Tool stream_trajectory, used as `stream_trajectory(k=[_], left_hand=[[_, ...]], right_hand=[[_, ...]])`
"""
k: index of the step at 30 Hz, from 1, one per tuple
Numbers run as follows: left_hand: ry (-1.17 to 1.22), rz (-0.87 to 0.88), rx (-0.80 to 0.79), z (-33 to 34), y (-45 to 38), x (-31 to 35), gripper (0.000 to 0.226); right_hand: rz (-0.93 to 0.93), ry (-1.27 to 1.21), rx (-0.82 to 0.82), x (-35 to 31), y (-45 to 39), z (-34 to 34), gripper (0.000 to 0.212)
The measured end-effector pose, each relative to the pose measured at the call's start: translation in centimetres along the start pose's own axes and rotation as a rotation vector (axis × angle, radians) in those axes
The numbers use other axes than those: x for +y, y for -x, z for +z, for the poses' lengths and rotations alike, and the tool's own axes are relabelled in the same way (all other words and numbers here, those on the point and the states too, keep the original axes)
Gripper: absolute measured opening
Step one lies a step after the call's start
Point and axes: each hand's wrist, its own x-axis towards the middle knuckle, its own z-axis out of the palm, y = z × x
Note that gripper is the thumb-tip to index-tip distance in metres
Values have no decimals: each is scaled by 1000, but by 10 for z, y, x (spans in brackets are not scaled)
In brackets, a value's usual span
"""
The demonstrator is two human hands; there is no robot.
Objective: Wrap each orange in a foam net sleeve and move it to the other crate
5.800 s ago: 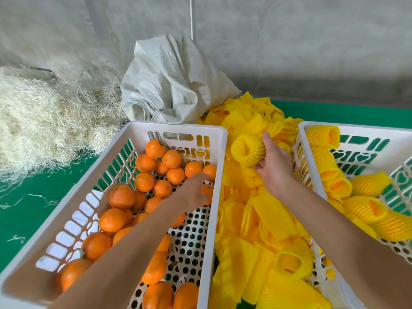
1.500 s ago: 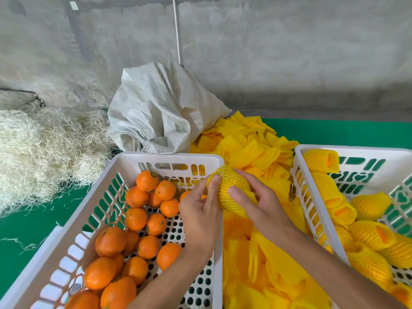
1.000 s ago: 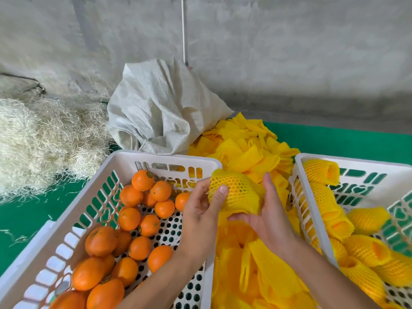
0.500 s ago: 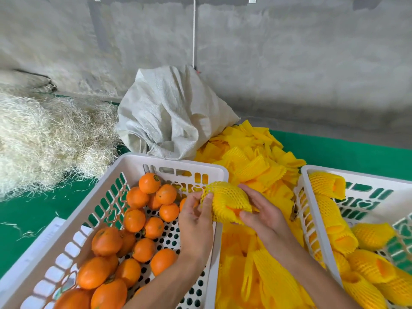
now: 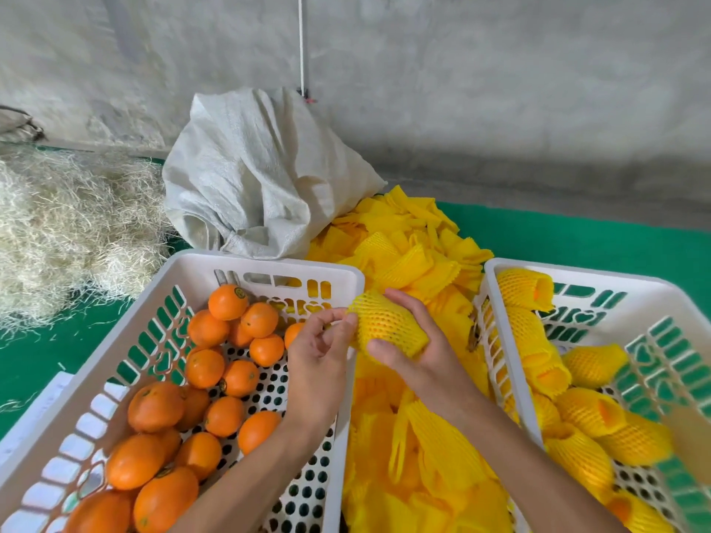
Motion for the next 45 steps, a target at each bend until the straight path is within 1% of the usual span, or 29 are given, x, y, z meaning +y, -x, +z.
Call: stream_trajectory(k=[1, 3, 6, 7, 9, 12, 14, 17, 19, 21, 23, 24, 26, 27, 29, 31, 32, 33, 36, 37, 39, 41, 42, 43, 44, 45], left_hand=[[-7, -6, -32, 0, 2, 0, 22], [-103, 4, -101, 2, 8, -2, 24], [-292, 71, -218, 4, 16, -2, 37], [-317, 84, -241, 4, 17, -2, 40], [-337, 103, -255, 3, 18, -2, 40], [-375, 141, -236, 3, 18, -1, 36], [-393, 153, -232, 2, 17, -2, 33], [-390, 162, -224, 2, 15, -5, 31], [-387, 167, -228, 2, 14, -5, 30], [-394, 169, -231, 2, 15, -4, 30], [-398, 160, -228, 2, 15, -3, 30], [-401, 156, -228, 3, 16, -2, 30], [-398, 150, -231, 4, 16, -1, 29], [-390, 149, -233, 4, 17, 0, 28], [-383, 150, -232, 5, 17, 0, 27], [-380, 145, -227, 5, 15, 0, 27], [-378, 144, -225, 5, 15, -1, 26], [-375, 147, -225, 4, 15, -1, 26], [-380, 170, -238, 3, 15, -2, 27], [-410, 194, -255, 1, 13, -1, 29], [-541, 288, -289, -9, 6, 1, 32], [-723, 414, -255, -27, -7, 2, 32], [-832, 431, -219, -38, -15, 0, 30], [-947, 380, -214, -51, -23, -3, 27], [-1067, 241, -270, -63, -30, -5, 24], [-1194, 26, -389, -74, -35, -8, 24]], right_hand=[[-17, 76, 34, 0, 1, 2, 74], [-108, 264, 152, -2, 2, 0, 69], [-297, 756, 433, -9, -8, -26, 74], [-333, 872, 525, -10, -12, -41, 76], [-302, 955, 684, -9, -18, -72, 80], [-144, 989, 892, 4, -15, -113, 79], [-50, 1011, 961, 15, -9, -132, 77], [91, 1046, 918, 28, -4, -144, 75], [117, 1076, 857, 32, -4, -138, 69], [49, 1096, 798, 31, -7, -126, 59], [-79, 1096, 696, 29, -11, -112, 48], [-124, 1089, 605, 28, -13, -105, 44], [-147, 1084, 354, 30, -16, -89, 42], [-128, 1100, 221, 33, -17, -82, 46], [-48, 1157, -3, 41, -18, -72, 62], [61, 1156, -124, 46, -19, -70, 75], [95, 1143, -142, 47, -20, -70, 76], [104, 1133, -130, 47, -22, -70, 73], [48, 1091, -18, 43, -25, -71, 43], [34, 1066, 9, 41, -24, -70, 37], [24, 1034, 32, 40, -22, -68, 33], [17, 1021, 49, 39, -20, -66, 33], [14, 1009, 56, 39, -19, -65, 34], [10, 995, 59, 37, -19, -65, 34], [5, 980, 66, 35, -18, -65, 35], [1, 957, 86, 33, -17, -64, 36]])
